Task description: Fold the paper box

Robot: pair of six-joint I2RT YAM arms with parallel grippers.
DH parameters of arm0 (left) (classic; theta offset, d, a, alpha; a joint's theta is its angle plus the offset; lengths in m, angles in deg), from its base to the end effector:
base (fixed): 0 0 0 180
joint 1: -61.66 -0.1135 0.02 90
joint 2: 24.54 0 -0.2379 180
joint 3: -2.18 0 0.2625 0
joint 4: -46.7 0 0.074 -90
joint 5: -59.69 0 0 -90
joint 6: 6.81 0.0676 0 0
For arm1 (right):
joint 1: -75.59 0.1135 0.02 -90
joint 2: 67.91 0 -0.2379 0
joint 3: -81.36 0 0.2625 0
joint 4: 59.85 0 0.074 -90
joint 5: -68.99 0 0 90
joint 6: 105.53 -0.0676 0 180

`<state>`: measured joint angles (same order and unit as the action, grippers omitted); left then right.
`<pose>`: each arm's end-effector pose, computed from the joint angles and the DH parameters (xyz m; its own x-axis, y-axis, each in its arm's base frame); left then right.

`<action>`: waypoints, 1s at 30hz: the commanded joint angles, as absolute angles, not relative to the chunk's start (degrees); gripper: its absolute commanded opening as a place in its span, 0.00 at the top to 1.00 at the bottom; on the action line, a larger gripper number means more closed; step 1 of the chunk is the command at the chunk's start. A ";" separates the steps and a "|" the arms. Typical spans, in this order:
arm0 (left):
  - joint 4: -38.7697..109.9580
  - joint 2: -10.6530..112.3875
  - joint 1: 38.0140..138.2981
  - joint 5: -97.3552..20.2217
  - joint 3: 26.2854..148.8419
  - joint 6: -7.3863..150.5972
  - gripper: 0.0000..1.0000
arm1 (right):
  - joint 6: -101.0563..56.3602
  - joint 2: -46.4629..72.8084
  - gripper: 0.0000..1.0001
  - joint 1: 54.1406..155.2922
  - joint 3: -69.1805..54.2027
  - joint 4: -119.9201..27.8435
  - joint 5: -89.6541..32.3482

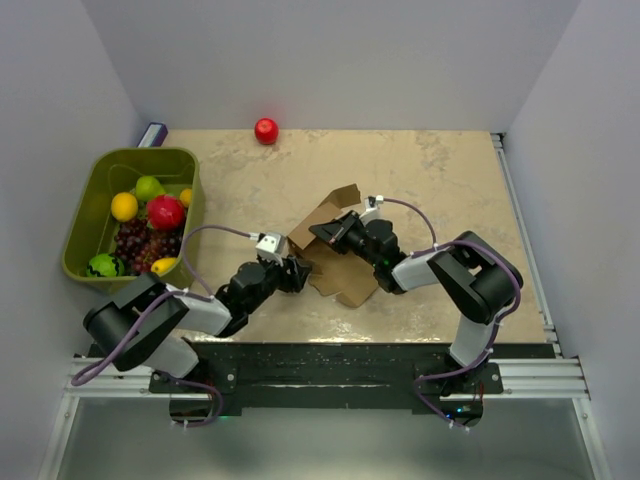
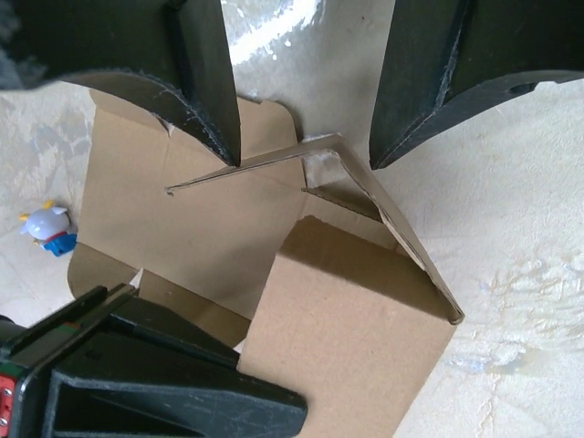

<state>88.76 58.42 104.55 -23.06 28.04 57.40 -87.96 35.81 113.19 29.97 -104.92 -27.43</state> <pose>0.2034 -0.1773 0.0926 -0.4261 -0.1933 -0.8838 0.4448 0.8059 -0.3907 0.2940 0.2359 0.1190 -0.6920 0.6628 -0.2860 -0.1141 0.2907 0.9500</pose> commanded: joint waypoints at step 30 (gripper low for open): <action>82.71 70.38 108.41 -3.33 42.19 53.39 0.43 | -90.24 31.24 1.00 113.47 33.25 -102.36 -22.16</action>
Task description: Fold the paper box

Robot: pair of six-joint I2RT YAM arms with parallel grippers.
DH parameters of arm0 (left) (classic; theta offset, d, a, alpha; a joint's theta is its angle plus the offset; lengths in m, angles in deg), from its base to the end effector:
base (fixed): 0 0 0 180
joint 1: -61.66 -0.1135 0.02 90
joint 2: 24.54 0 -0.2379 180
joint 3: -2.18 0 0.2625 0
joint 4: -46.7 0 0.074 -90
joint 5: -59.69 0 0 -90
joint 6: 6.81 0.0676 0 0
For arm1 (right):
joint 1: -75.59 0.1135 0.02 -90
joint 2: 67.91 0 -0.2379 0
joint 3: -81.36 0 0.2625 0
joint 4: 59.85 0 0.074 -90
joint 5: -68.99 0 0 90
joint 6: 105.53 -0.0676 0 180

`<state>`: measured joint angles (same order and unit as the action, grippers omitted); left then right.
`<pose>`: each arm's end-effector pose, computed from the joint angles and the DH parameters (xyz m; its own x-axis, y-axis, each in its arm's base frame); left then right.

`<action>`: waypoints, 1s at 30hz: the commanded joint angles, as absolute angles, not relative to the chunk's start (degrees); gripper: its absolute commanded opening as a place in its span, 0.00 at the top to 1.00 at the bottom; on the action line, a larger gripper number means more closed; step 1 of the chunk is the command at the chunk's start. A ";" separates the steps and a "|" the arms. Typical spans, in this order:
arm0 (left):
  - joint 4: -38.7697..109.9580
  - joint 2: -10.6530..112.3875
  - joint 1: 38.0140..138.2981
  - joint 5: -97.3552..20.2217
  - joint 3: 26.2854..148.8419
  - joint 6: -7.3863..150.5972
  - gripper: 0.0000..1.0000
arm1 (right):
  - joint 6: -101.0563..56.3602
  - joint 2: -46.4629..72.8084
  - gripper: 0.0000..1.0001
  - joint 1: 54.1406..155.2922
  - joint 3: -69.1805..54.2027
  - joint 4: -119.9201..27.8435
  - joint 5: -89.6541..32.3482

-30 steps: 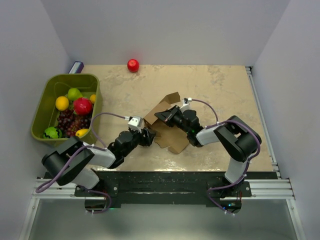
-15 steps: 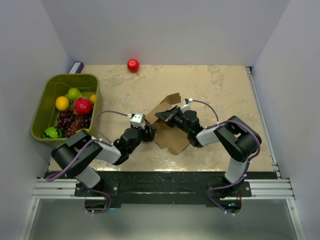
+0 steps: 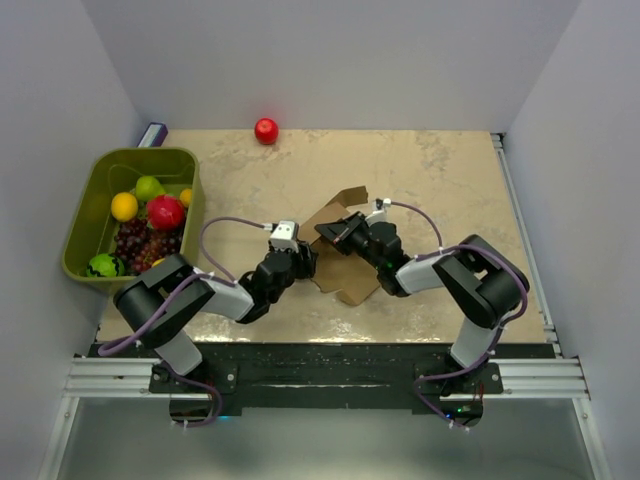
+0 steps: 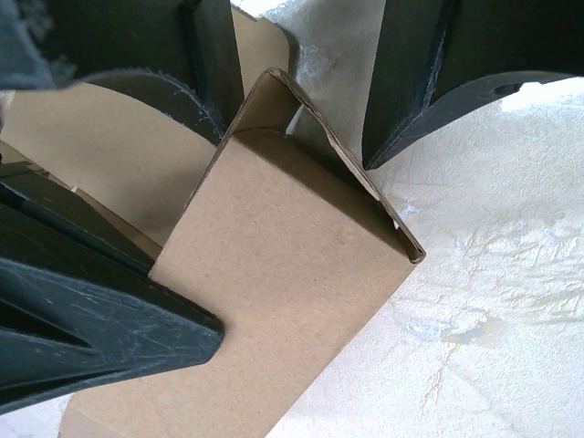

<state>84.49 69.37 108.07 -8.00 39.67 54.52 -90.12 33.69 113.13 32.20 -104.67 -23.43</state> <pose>0.2329 -0.2074 0.0885 -0.3957 -0.2280 -0.8896 0.2646 0.8993 -0.3482 0.2902 0.2266 0.1197 -0.6468 0.7177 -0.2580 -0.0692 0.2816 0.9570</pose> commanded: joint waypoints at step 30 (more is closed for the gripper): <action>74.01 68.27 108.77 6.79 42.73 51.98 0.79 | -91.30 29.30 0.69 116.19 30.62 -94.18 -19.34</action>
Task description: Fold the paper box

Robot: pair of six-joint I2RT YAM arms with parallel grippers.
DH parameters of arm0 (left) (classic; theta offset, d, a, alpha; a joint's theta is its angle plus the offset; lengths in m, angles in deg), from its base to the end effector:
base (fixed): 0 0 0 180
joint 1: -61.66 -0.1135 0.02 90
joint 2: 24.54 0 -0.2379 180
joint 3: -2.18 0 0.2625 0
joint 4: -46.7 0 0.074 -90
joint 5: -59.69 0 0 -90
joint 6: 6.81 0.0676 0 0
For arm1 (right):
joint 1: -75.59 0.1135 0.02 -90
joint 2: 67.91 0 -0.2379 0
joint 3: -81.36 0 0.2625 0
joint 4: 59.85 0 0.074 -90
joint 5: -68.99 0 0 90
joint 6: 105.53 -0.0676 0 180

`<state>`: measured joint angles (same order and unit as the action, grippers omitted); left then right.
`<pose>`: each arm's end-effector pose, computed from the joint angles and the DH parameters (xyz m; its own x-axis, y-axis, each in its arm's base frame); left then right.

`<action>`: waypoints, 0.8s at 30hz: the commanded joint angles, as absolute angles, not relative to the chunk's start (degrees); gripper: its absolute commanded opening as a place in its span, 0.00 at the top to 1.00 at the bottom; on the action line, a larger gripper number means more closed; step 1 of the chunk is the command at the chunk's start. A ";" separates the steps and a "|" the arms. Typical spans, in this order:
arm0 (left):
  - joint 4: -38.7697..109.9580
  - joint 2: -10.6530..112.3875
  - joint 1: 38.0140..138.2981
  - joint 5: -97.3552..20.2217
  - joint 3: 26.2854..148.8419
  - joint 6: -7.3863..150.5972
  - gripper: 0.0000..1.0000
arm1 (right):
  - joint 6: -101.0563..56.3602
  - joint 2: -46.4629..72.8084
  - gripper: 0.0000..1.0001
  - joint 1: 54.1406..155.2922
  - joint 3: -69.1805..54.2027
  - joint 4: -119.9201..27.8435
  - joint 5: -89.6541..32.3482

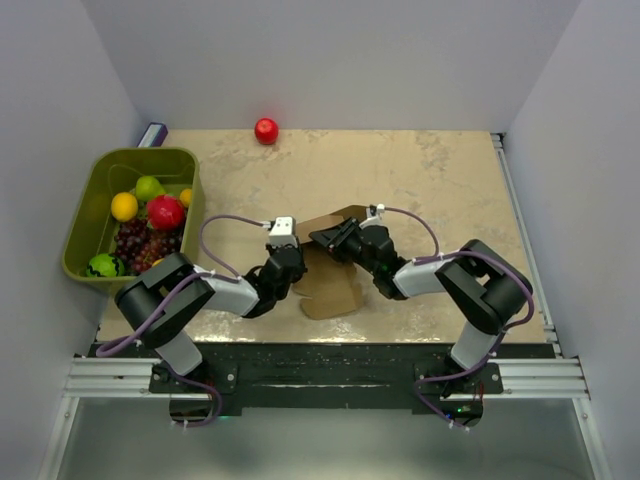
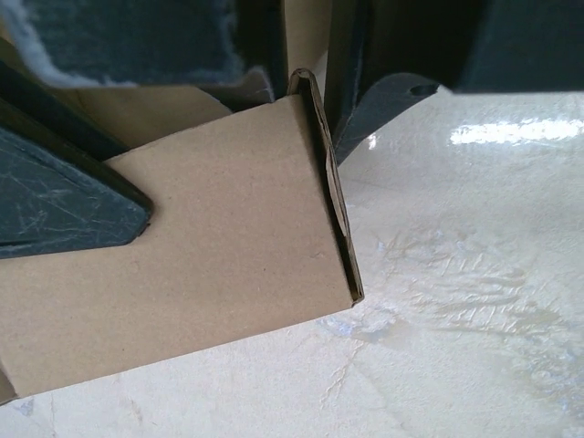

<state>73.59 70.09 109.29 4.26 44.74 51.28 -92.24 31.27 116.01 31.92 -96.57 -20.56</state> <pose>0.2426 -0.2090 0.0884 -0.3820 -0.2270 -0.8958 0.0711 0.9593 -0.2734 0.2786 0.2366 0.1161 -0.6648 0.7121 -0.2257 0.0192 0.3183 0.9478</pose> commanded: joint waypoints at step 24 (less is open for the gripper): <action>72.34 60.81 107.36 0.64 38.25 58.92 1.00 | -81.36 14.98 0.19 111.12 30.79 -87.33 -23.10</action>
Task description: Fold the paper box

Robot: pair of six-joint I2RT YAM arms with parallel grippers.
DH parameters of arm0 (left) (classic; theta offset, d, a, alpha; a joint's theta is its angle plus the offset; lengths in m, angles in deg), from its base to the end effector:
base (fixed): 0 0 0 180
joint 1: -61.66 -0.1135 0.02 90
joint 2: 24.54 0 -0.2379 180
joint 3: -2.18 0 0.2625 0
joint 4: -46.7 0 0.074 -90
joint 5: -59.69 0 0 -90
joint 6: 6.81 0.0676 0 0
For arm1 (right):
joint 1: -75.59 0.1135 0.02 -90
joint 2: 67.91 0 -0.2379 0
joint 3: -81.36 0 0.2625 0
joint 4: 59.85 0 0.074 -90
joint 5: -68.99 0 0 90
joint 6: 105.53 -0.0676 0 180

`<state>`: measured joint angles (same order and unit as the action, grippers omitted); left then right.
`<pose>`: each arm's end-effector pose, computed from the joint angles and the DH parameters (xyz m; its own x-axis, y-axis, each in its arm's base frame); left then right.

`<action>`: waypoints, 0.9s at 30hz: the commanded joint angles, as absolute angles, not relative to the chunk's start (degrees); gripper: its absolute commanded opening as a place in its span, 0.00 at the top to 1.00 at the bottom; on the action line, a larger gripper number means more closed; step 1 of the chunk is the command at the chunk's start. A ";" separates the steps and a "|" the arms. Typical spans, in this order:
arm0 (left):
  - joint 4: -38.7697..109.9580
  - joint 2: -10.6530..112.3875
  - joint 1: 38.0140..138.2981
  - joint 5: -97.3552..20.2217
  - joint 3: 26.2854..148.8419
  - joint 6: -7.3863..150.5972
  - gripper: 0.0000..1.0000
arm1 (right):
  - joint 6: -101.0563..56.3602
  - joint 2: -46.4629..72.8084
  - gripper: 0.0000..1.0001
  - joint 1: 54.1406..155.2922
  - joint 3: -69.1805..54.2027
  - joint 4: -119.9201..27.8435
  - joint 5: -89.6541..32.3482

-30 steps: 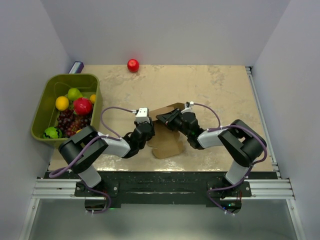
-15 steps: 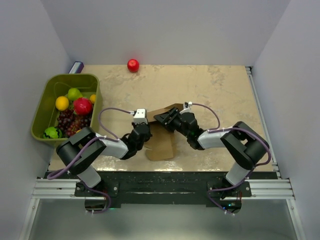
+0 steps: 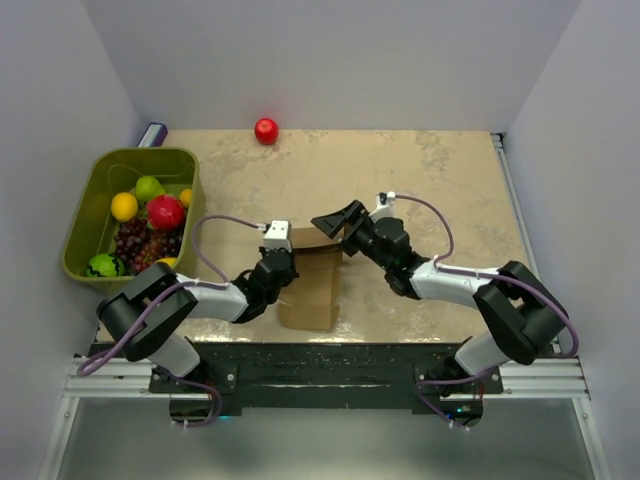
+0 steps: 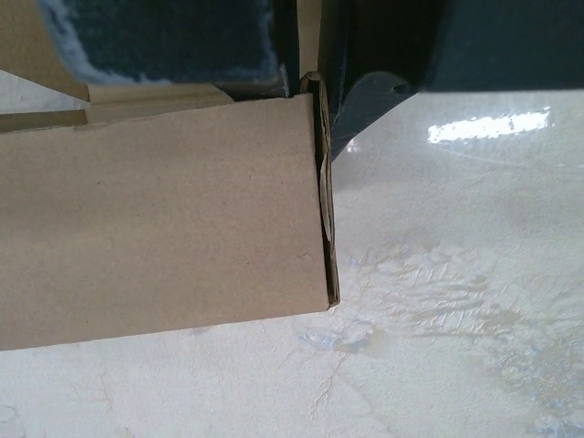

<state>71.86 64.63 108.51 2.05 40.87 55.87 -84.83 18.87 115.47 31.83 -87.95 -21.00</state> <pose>0.2330 -0.1957 0.0928 -0.3908 -0.1499 -0.9082 0.1193 0.9701 -0.2115 0.2727 0.2279 0.1696 -0.6428 0.6819 -0.3490 -0.1124 0.3667 0.9235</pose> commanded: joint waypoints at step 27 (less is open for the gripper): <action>44.05 51.93 93.65 -25.55 48.53 64.55 1.00 | -39.45 -6.83 0.16 106.07 33.18 -58.33 -23.85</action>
